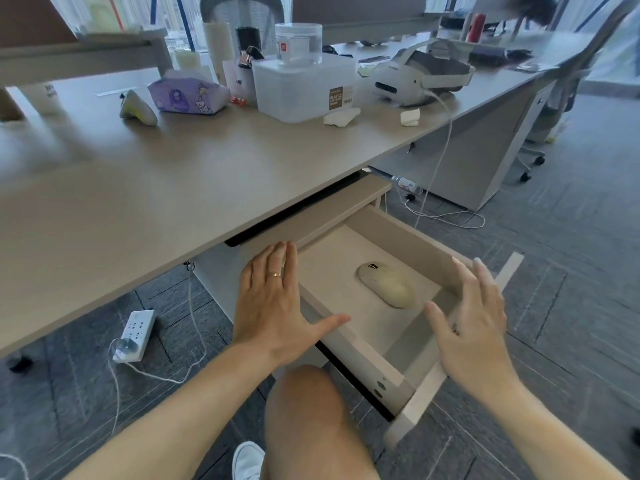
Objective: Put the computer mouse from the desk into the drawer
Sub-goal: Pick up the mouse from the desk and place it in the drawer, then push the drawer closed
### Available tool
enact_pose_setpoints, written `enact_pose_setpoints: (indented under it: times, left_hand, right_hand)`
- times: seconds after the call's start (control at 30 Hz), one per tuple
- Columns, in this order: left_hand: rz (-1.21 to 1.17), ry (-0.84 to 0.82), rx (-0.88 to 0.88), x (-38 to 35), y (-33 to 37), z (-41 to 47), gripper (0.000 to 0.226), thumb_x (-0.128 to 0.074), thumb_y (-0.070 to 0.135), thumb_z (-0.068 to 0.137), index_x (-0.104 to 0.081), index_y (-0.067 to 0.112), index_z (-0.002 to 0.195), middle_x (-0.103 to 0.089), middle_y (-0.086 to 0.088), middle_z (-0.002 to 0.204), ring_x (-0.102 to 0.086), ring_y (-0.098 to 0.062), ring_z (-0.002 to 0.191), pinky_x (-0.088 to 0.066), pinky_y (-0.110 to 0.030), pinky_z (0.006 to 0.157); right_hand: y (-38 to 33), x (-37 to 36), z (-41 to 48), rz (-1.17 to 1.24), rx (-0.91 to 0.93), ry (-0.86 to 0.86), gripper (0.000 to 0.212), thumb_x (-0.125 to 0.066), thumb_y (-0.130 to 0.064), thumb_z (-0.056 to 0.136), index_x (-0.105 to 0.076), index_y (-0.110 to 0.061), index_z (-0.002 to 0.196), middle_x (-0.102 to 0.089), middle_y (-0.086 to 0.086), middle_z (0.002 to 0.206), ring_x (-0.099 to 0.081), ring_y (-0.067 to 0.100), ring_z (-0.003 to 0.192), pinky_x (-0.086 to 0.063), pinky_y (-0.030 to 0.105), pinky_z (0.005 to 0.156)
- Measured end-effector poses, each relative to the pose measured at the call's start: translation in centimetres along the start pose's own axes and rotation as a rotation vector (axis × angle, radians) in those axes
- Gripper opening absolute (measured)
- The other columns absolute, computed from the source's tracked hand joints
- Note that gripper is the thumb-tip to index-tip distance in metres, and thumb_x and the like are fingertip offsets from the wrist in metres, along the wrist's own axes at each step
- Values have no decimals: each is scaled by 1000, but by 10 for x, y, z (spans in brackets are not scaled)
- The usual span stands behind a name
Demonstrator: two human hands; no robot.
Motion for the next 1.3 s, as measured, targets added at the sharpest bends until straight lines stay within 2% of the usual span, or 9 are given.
enact_pose_setpoints:
  times: [0.1,0.23,0.3,0.37,0.47,0.63,0.73,1.0,1.3]
  left_hand:
    - [-13,-14,14,5,2,0,142,-18,107,62,-9,7,162,-20,-13,168,-15,-28,152,-13,-44,124]
    - [-30,-29,30,11,0,2,143,-16,108,59,-10,11,163,-19,-10,169,-15,-26,152,-15,-43,123]
    - [-65,-51,40,12,-2,3,144,-17,109,57,-9,12,163,-17,-8,170,-14,-25,152,-15,-43,123]
    - [-119,-83,56,13,-4,3,146,-19,110,55,-8,14,163,-15,-7,171,-10,-24,153,-13,-43,124]
    - [-187,-135,73,15,-4,4,148,-24,110,52,-5,14,163,-10,-6,172,-4,-22,155,-9,-43,125]
    - [-192,-153,83,17,-2,5,151,-27,110,50,-4,14,163,-9,-7,172,-4,-23,155,-8,-44,125]
    - [-195,-143,80,18,-3,5,150,-28,110,49,-7,15,163,-12,-7,171,-6,-23,154,-9,-44,125]
    - [-178,-109,50,25,-4,8,143,-29,108,55,-19,13,161,-24,-7,167,-16,-24,151,-15,-43,121]
    - [-172,61,5,27,-15,14,86,-54,74,82,-45,20,149,-50,4,146,-41,-18,135,-35,-36,109]
  right_hand:
    - [6,-3,-2,185,-169,90,82,-64,-31,93,-13,-26,157,4,-4,168,6,13,154,-5,45,124]
    - [5,-13,-1,394,-314,106,100,-64,-33,94,13,-24,159,22,-6,167,19,8,152,-2,35,120]
    - [5,-19,2,462,-393,95,100,-56,-41,97,20,-18,158,25,-5,167,20,7,152,4,33,122]
    - [5,-25,9,503,-434,68,92,-47,-46,100,17,-12,158,20,-3,168,16,9,153,6,36,124]
    - [7,-31,18,531,-449,60,77,-40,-35,105,8,-11,160,11,-2,170,8,12,155,2,35,124]
    - [12,-48,26,620,-472,83,69,-39,-20,104,1,-27,160,-5,-7,170,-10,16,155,-14,46,125]
    - [13,-65,38,695,-508,58,72,-40,-24,102,3,-36,159,-9,-10,169,-17,18,154,-21,50,123]
    - [-5,-107,67,758,-594,-71,73,-42,-41,98,0,-42,157,-23,-7,164,-38,32,143,-37,62,111]
    - [-31,-134,89,785,-619,-162,76,-48,-46,96,2,-50,154,-22,-8,164,-38,34,142,-44,67,101]
Point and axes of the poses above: each hand's wrist, its own z-axis towards the middle knuckle, its own x-axis out of the back of the hand, y = z × x, the point moved 7 cm from there along z, towards the middle knuckle
